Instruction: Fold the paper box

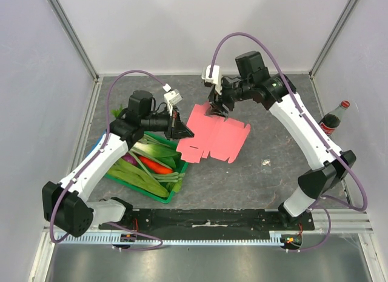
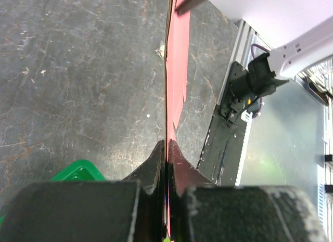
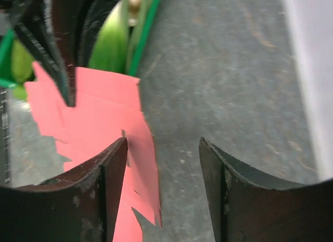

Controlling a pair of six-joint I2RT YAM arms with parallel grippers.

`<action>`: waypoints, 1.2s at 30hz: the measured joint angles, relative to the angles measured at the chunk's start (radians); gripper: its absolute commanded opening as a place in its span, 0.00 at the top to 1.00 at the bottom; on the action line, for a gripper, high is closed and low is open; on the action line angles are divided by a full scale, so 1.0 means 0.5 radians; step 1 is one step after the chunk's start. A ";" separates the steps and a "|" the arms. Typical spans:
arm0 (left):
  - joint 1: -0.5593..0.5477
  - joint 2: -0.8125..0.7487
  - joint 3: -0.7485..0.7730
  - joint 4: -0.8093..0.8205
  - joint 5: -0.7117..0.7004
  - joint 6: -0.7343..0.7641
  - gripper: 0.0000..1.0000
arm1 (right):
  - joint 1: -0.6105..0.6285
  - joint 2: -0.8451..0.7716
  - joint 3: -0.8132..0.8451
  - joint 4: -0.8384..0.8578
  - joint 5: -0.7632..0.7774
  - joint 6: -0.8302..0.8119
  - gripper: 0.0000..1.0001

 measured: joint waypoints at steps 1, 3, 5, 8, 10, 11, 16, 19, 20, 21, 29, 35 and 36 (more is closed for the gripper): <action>-0.001 0.004 0.007 -0.011 0.037 0.023 0.98 | 0.000 0.017 0.002 -0.043 -0.073 -0.022 0.47; -0.002 0.005 0.010 -0.029 0.092 0.061 0.98 | 0.004 0.046 0.002 -0.124 -0.199 -0.053 0.63; -0.002 0.006 0.012 -0.048 0.135 0.086 0.98 | 0.005 0.066 0.002 -0.168 -0.331 -0.061 0.77; 0.001 0.014 0.026 -0.070 0.147 0.111 0.75 | -0.008 0.070 -0.008 -0.204 -0.480 -0.047 1.00; 0.001 0.004 0.028 -0.052 0.104 0.088 0.53 | -0.022 0.050 -0.076 -0.145 -0.571 0.027 1.00; 0.002 -0.011 0.022 -0.022 0.053 0.050 0.47 | -0.031 0.031 -0.134 -0.093 -0.587 0.121 1.00; 0.106 -0.603 -0.450 0.350 -0.537 -0.459 0.24 | -0.081 -0.330 -0.867 0.615 -0.291 0.934 1.00; 0.186 -1.099 -0.783 0.571 -0.884 -0.796 0.25 | -0.159 -0.678 -1.311 0.904 0.140 1.466 1.00; 0.188 -1.171 -0.835 0.658 -0.938 -0.877 0.27 | -0.185 -0.794 -1.410 0.955 0.266 1.611 1.00; 0.188 -1.179 -0.864 0.748 -0.977 -0.954 0.33 | -0.230 -0.938 -1.530 1.054 0.396 1.768 1.00; 0.193 -0.603 -1.057 1.450 -0.700 -1.426 0.15 | -0.370 -1.781 -2.023 1.365 1.005 2.611 1.00; 0.179 -0.126 -1.007 2.130 -0.336 -1.771 0.10 | -0.373 -2.080 -2.463 1.556 1.141 3.205 1.00; 0.173 -0.075 -0.983 2.208 -0.298 -1.815 0.10 | -0.373 -2.069 -2.508 1.592 1.128 3.262 1.00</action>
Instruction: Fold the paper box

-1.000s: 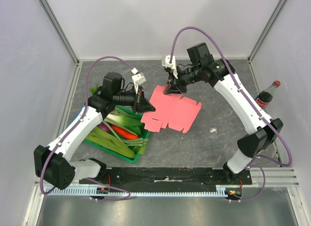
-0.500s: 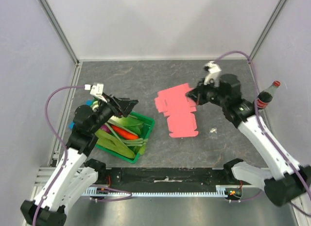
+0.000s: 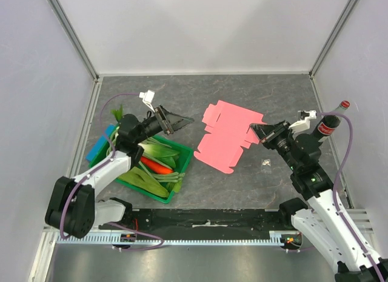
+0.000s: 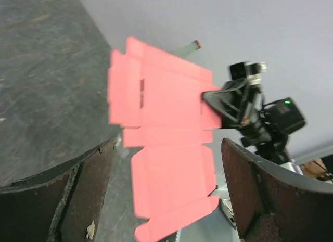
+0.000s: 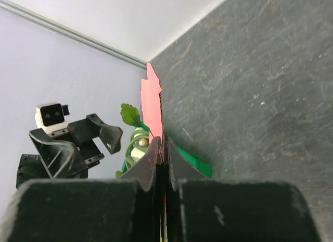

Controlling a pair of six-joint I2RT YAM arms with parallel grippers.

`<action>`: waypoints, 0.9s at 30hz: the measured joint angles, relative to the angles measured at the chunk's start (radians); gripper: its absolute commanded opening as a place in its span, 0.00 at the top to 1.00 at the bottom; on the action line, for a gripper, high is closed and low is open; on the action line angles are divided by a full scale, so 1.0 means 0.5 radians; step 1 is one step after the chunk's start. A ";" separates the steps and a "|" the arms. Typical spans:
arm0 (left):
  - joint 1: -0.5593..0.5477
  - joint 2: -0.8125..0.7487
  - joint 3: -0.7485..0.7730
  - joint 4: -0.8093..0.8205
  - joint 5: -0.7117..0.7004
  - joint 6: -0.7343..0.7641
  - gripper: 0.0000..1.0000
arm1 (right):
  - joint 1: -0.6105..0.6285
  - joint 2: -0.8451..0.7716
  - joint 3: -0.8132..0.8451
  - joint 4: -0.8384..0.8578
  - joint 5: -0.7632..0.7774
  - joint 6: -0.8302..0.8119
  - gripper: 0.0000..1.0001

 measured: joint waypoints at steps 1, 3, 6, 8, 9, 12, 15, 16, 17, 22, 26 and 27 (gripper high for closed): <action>-0.008 0.043 0.028 0.059 0.026 -0.034 0.10 | 0.000 0.011 -0.033 0.032 -0.019 0.042 1.00; -0.024 0.117 0.089 0.156 0.068 -0.098 0.15 | 0.000 0.025 -0.095 0.108 -0.059 0.120 1.00; -0.044 0.174 0.122 0.240 0.071 -0.165 0.17 | 0.000 0.017 -0.153 0.237 -0.121 0.220 1.00; -0.054 0.188 0.128 0.215 0.047 -0.172 0.15 | 0.000 0.011 -0.166 0.305 -0.148 0.266 1.00; -0.060 0.188 0.129 0.184 0.032 -0.172 0.15 | 0.000 0.008 -0.166 0.336 -0.162 0.283 1.00; -0.077 0.191 0.152 0.096 -0.019 -0.172 0.23 | 0.000 0.011 -0.169 0.434 -0.215 0.323 1.00; -0.101 0.228 0.223 0.063 -0.031 -0.172 0.45 | 0.000 0.036 -0.169 0.507 -0.266 0.345 1.00; -0.108 0.253 0.261 0.061 -0.031 -0.172 0.58 | 0.000 0.045 -0.170 0.526 -0.284 0.350 1.00; -0.114 0.273 0.294 0.057 -0.030 -0.175 0.70 | 0.000 0.055 -0.174 0.550 -0.311 0.350 0.97; -0.119 0.299 0.382 0.002 0.033 -0.127 0.98 | -0.001 0.096 -0.186 0.618 -0.492 0.165 0.24; -0.119 0.285 0.412 -0.127 0.138 0.052 0.98 | -0.010 0.301 0.130 0.163 -0.603 -0.443 0.03; -0.119 0.275 0.414 -0.173 0.168 0.111 0.98 | -0.011 0.391 0.284 0.014 -0.603 -0.632 0.02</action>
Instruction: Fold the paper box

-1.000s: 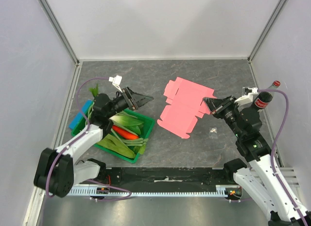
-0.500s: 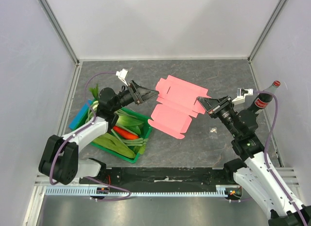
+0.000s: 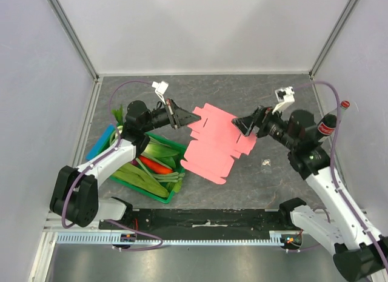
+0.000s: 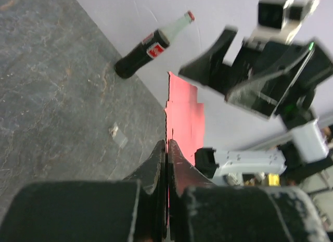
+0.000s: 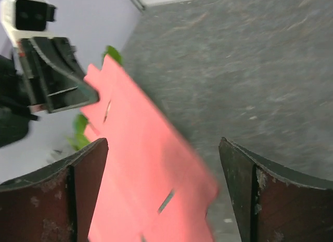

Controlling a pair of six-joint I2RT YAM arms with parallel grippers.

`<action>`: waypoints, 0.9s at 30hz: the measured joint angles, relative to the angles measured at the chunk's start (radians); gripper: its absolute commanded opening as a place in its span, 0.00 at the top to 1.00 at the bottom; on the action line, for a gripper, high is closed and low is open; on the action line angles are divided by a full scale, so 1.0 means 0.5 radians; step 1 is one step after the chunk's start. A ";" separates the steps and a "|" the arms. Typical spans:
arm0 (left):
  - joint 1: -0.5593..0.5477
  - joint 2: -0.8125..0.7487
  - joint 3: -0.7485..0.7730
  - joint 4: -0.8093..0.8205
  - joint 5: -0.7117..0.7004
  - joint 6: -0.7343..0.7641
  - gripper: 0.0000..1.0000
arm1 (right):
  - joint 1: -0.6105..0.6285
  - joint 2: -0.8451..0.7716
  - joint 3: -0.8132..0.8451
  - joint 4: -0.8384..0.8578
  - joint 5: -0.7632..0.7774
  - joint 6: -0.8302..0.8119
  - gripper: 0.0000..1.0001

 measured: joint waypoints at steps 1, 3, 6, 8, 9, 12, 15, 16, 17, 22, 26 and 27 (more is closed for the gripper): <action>0.001 -0.011 0.003 -0.047 0.048 0.059 0.98 | -0.003 0.103 0.153 -0.123 0.001 -0.192 0.02; 0.001 -0.034 0.005 -0.112 0.146 0.163 0.98 | -0.008 0.215 0.328 -0.281 -0.075 -0.478 0.02; 0.000 -0.056 0.008 -0.150 0.349 0.277 0.98 | -0.010 0.365 0.491 -0.465 -0.369 -0.818 0.10; -0.005 -0.054 0.023 -0.174 0.458 0.309 0.98 | 0.000 0.496 0.561 -0.527 -0.578 -0.958 0.32; -0.007 -0.055 0.027 -0.179 0.503 0.320 0.98 | 0.004 0.572 0.578 -0.552 -0.681 -1.015 0.40; -0.018 -0.055 0.039 -0.182 0.587 0.349 0.98 | 0.012 0.688 0.557 -0.572 -0.891 -1.040 0.48; -0.036 -0.055 0.040 -0.182 0.629 0.369 0.98 | 0.019 0.690 0.452 -0.423 -1.058 -0.929 0.54; -0.045 -0.055 0.040 -0.180 0.638 0.372 0.98 | 0.026 0.681 0.396 -0.313 -1.119 -0.851 0.56; -0.053 -0.055 0.040 -0.180 0.640 0.372 0.98 | 0.030 0.674 0.343 -0.198 -1.171 -0.758 0.65; -0.067 -0.055 0.039 -0.162 0.656 0.372 0.67 | 0.060 0.665 0.149 0.303 -1.359 -0.417 1.00; -0.035 -0.072 0.041 -0.114 0.621 0.224 0.31 | 0.064 0.665 0.127 0.484 -1.420 -0.310 1.00; -0.015 -0.077 0.043 -0.108 0.609 0.192 0.32 | 0.064 0.665 0.127 0.506 -1.431 -0.307 1.00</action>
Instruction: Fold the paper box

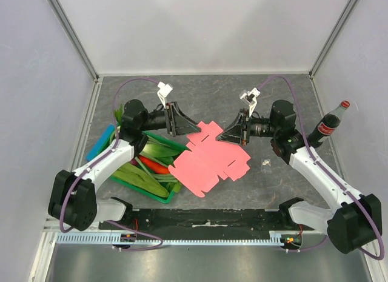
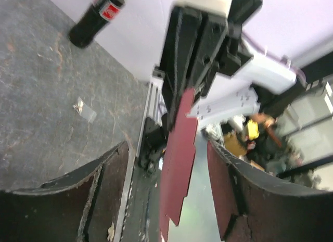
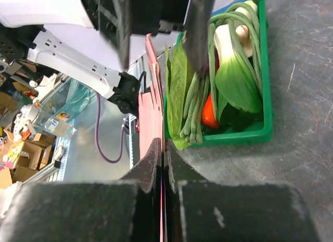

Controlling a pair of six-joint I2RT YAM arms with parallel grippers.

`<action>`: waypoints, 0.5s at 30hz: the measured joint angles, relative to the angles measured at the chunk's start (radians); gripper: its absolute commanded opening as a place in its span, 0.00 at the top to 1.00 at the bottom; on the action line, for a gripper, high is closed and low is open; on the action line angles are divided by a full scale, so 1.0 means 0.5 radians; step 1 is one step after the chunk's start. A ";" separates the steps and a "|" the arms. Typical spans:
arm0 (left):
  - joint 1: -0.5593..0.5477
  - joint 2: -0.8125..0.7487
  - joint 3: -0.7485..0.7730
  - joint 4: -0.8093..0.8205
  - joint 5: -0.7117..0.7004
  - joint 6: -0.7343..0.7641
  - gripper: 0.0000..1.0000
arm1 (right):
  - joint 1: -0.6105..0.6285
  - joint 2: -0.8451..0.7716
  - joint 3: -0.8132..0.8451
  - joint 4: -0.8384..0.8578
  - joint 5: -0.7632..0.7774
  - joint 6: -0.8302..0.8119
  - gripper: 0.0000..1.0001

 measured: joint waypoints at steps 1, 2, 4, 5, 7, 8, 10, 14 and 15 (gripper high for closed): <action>0.037 -0.001 0.005 0.026 -0.020 -0.101 0.33 | 0.000 0.001 0.000 0.012 -0.013 0.001 1.00; 0.067 0.005 0.014 0.051 -0.038 -0.182 0.39 | 0.000 0.003 0.000 0.023 -0.031 0.000 1.00; 0.129 0.094 0.092 0.179 -0.047 -0.378 0.48 | 0.002 0.009 0.000 0.030 -0.060 -0.014 1.00; 0.147 0.160 0.147 0.247 -0.043 -0.462 0.51 | 0.004 0.016 0.001 0.024 -0.071 -0.026 1.00; 0.147 0.294 0.257 0.334 -0.035 -0.584 0.58 | 0.011 0.040 0.010 -0.023 -0.092 -0.069 1.00; 0.133 0.346 0.301 0.344 -0.024 -0.612 0.66 | 0.015 0.056 0.021 -0.051 -0.096 -0.094 1.00; 0.090 0.420 0.378 0.299 0.021 -0.622 0.71 | 0.022 0.079 0.041 -0.089 -0.101 -0.122 1.00; -0.011 0.485 0.485 0.249 0.162 -0.615 0.79 | 0.029 0.092 0.072 -0.127 -0.110 -0.157 1.00; -0.024 0.485 0.489 0.249 0.195 -0.610 0.81 | 0.030 0.092 0.076 -0.128 -0.111 -0.159 1.00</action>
